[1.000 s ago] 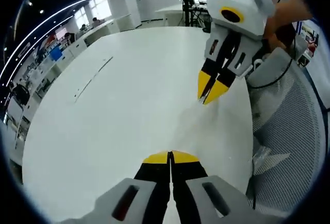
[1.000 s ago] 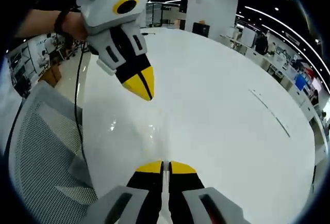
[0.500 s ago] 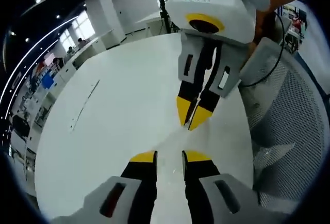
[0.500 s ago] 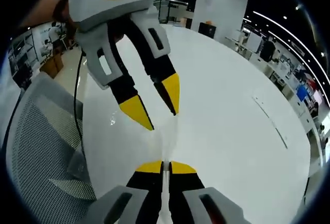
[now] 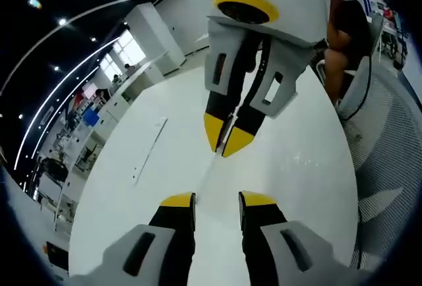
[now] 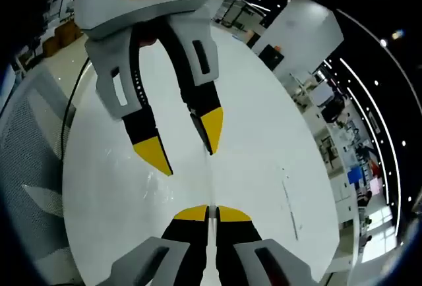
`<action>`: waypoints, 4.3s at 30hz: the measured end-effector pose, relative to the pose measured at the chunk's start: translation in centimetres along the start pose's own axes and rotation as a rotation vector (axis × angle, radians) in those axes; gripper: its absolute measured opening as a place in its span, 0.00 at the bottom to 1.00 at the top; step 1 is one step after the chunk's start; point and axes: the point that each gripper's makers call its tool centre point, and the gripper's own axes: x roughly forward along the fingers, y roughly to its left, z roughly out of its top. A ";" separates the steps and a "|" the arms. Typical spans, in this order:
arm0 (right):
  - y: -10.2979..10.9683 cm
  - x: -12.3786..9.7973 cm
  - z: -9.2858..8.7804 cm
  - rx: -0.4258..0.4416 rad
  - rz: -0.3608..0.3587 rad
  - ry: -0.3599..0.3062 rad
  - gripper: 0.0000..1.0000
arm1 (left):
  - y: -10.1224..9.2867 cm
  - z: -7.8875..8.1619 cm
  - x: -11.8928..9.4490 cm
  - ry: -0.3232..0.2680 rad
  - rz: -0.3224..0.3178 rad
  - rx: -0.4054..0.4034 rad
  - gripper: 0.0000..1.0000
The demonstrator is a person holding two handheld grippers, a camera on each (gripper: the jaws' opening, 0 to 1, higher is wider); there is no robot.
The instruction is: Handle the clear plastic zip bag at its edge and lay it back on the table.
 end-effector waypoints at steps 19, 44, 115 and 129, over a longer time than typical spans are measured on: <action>8.7 0.5 1.4 -0.145 0.108 -0.022 0.00 | -3.8 -3.9 -1.7 0.094 -0.047 0.098 0.14; 12.1 1.6 0.1 0.007 0.188 -0.024 0.00 | -7.6 -7.5 -1.6 0.203 -0.083 0.060 0.00; 11.6 0.8 -5.6 0.128 0.154 0.044 0.00 | -5.7 -10.5 -2.8 0.277 -0.038 0.001 0.00; 8.3 -0.9 -1.6 0.281 0.107 -0.168 0.11 | -6.0 -9.7 -2.6 0.261 -0.044 0.003 0.00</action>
